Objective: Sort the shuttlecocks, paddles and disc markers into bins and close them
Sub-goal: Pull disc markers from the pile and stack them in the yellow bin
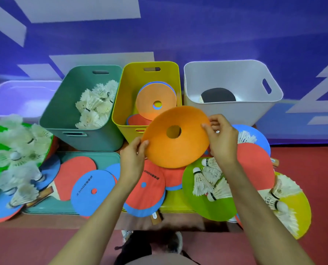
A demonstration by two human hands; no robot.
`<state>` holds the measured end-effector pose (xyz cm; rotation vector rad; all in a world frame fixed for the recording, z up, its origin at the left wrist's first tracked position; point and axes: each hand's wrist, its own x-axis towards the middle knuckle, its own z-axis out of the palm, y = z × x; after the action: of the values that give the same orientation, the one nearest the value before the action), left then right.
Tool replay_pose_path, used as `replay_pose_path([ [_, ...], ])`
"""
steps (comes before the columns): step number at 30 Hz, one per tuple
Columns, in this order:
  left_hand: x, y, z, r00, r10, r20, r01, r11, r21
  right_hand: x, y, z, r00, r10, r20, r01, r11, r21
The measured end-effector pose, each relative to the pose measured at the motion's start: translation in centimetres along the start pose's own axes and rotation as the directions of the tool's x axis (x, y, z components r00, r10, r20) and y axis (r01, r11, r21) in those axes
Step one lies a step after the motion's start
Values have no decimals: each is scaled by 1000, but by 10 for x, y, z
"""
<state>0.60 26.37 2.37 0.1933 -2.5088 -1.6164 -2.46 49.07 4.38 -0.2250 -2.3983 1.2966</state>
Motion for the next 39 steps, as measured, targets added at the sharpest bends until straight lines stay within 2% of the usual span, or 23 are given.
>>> replay_pose_path([
  [7,29,1,-43,972,-59,-227,55,998,-24,17,-27,30,996,-92,23,90,993,73],
  [12,58,-5,-71,977,-115,-180,118,993,7,35,-49,54,995,-98,33,96,994,58],
  [15,73,-5,-91,967,-90,-238,103,994,42,52,-63,69,992,-118,46,112,986,120],
  [18,90,-2,-112,962,-59,-266,94,988,122,74,-77,90,989,-151,13,150,987,63],
  [21,113,3,-126,992,-57,-117,94,932,350,102,-90,113,971,-237,-14,237,971,-41],
  [24,138,14,-123,991,-123,51,88,890,447,130,-94,137,959,-283,6,282,952,-115],
  [29,175,29,-88,906,-240,349,3,828,560,161,-91,163,920,-387,66,392,896,-210],
  [31,187,29,-69,864,-250,436,-77,792,606,171,-88,168,919,-388,75,394,888,-238],
  [35,197,23,-30,796,-261,547,-232,702,673,180,-84,173,923,-373,95,384,882,-274],
  [39,197,7,-10,760,-354,546,-318,529,786,184,-74,173,919,-377,117,394,878,-272],
])
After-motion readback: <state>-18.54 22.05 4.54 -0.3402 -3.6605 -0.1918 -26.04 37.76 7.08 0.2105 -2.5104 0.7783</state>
